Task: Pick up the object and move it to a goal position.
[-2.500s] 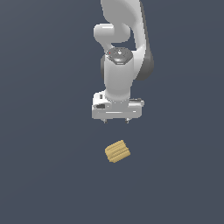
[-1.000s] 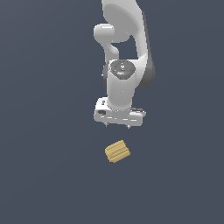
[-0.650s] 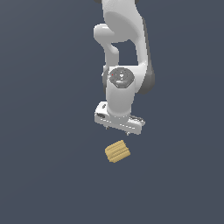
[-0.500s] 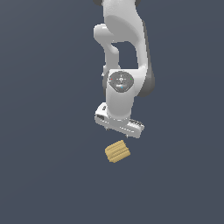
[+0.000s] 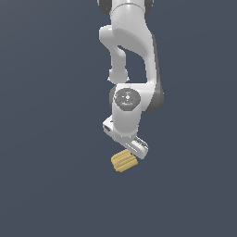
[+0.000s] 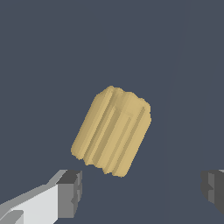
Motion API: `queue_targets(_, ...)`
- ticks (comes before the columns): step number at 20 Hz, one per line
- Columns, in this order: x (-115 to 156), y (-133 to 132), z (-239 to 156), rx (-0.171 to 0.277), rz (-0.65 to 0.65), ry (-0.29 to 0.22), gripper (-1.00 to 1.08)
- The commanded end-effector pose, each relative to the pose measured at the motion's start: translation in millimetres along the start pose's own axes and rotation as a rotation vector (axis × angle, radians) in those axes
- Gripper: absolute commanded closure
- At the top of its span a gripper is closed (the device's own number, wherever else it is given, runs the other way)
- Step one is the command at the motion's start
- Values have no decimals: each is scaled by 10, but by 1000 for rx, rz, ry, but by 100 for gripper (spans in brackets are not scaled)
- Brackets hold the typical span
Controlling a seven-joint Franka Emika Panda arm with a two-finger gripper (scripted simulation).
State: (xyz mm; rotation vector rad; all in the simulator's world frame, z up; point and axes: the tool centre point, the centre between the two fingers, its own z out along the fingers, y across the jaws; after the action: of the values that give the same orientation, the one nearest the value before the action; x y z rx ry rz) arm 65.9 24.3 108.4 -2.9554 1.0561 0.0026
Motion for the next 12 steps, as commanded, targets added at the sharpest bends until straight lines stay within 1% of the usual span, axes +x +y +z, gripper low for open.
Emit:
queue_targets(1, 36, -31, 67, 0, 72, 0, -92)
queue_targets(7, 111, -98, 224, -1, 235, 0, -92)
queue_targets(12, 154, -141, 325, -1, 336, 1, -92)
